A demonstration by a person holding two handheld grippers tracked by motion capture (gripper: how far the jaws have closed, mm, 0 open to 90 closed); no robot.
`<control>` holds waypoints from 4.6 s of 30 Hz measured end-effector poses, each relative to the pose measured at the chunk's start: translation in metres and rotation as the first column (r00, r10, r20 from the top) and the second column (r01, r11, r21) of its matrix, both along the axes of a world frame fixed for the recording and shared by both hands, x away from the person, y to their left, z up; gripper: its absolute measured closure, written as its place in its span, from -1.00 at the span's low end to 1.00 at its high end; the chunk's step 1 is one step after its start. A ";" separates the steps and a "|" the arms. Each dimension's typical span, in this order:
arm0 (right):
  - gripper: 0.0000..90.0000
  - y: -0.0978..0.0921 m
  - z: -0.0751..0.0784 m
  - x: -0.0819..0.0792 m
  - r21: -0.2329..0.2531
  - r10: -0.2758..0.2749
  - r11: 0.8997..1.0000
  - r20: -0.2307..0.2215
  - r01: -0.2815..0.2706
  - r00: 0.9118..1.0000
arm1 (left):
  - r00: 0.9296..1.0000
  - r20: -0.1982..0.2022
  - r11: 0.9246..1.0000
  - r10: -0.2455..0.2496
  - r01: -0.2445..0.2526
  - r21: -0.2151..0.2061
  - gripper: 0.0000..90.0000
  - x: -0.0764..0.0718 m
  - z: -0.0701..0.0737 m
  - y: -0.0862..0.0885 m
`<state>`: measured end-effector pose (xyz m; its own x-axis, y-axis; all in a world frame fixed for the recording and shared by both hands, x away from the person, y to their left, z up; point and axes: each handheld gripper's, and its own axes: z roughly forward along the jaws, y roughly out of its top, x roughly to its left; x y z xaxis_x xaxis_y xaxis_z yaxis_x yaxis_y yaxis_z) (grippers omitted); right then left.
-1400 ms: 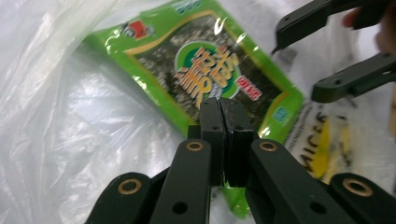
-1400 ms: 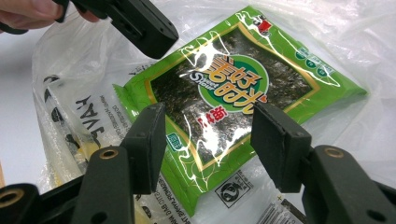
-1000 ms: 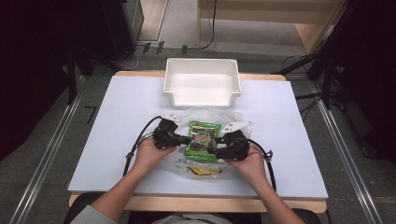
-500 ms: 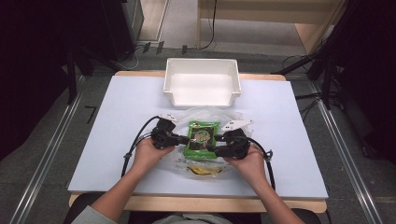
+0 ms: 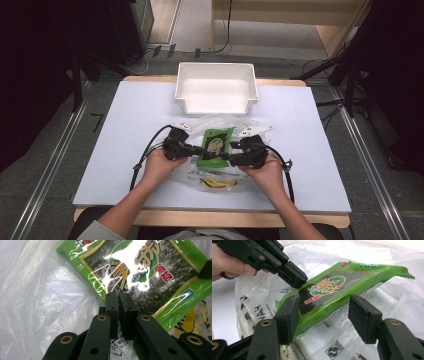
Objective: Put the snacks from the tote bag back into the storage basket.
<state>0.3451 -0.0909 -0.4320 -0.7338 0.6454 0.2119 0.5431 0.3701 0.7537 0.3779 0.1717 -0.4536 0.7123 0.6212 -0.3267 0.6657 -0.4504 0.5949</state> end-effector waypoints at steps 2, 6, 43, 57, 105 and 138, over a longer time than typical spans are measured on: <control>-0.12 0.000 0.001 0.002 0.009 -0.009 1.000 -0.014 0.010 1.000 | 1.000 -0.003 1.000 -0.002 0.002 -0.001 0.94 0.000 -0.001 -0.001; -0.21 0.001 0.000 0.008 0.024 -0.040 0.999 -0.051 0.041 0.998 | 1.000 -0.002 1.000 -0.002 0.002 0.002 0.94 -0.001 -0.001 -0.002; -0.06 0.020 -0.003 0.043 -0.025 -0.069 0.998 -0.187 0.065 0.980 | 1.000 -0.001 1.000 0.002 -0.002 -0.007 0.86 0.000 -0.004 -0.003; 0.22 0.013 0.003 0.039 -0.015 -0.033 0.999 -0.175 0.031 0.984 | 1.000 -0.008 0.997 0.015 -0.016 -0.080 0.66 0.001 0.007 0.009; 0.63 -0.012 0.044 0.019 0.079 -0.017 0.997 -0.027 0.019 0.999 | 0.999 0.040 0.989 -0.008 0.013 -0.144 -0.03 -0.012 0.018 0.020; 0.64 -0.011 0.068 0.047 0.048 -0.065 0.997 0.020 0.064 0.998 | 1.000 0.028 0.995 -0.005 0.008 -0.100 -0.04 -0.009 0.011 0.020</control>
